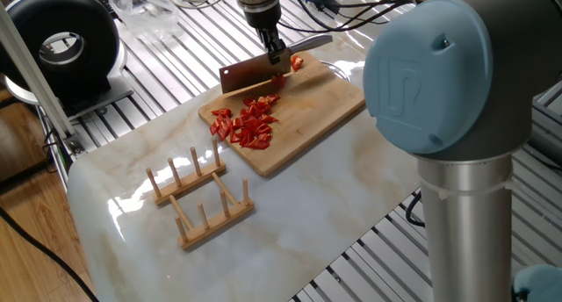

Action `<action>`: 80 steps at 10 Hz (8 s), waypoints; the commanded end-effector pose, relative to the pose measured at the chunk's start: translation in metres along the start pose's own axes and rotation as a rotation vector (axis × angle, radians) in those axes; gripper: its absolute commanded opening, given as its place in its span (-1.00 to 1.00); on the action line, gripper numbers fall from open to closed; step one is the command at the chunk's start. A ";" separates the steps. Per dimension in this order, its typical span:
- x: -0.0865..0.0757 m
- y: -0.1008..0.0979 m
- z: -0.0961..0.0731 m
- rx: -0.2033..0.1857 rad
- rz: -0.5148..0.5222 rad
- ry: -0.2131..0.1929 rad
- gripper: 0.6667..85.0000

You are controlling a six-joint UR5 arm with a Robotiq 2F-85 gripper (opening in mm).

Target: Chop the chili peppers

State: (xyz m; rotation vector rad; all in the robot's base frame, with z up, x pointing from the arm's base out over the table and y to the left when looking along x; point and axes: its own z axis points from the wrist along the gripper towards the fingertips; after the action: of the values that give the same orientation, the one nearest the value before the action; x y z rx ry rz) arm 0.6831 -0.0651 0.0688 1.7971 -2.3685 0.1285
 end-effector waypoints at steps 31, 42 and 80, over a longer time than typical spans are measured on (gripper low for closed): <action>-0.074 0.042 -0.027 -0.169 0.578 -0.170 -0.98; -0.009 -0.023 -0.044 0.184 1.051 -0.074 -0.98; -0.037 0.052 -0.086 -0.024 1.259 -0.146 -0.98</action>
State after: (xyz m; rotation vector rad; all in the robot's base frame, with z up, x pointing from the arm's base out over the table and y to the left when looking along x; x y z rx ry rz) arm 0.6602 -0.0004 0.1338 0.1875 -3.1078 0.1085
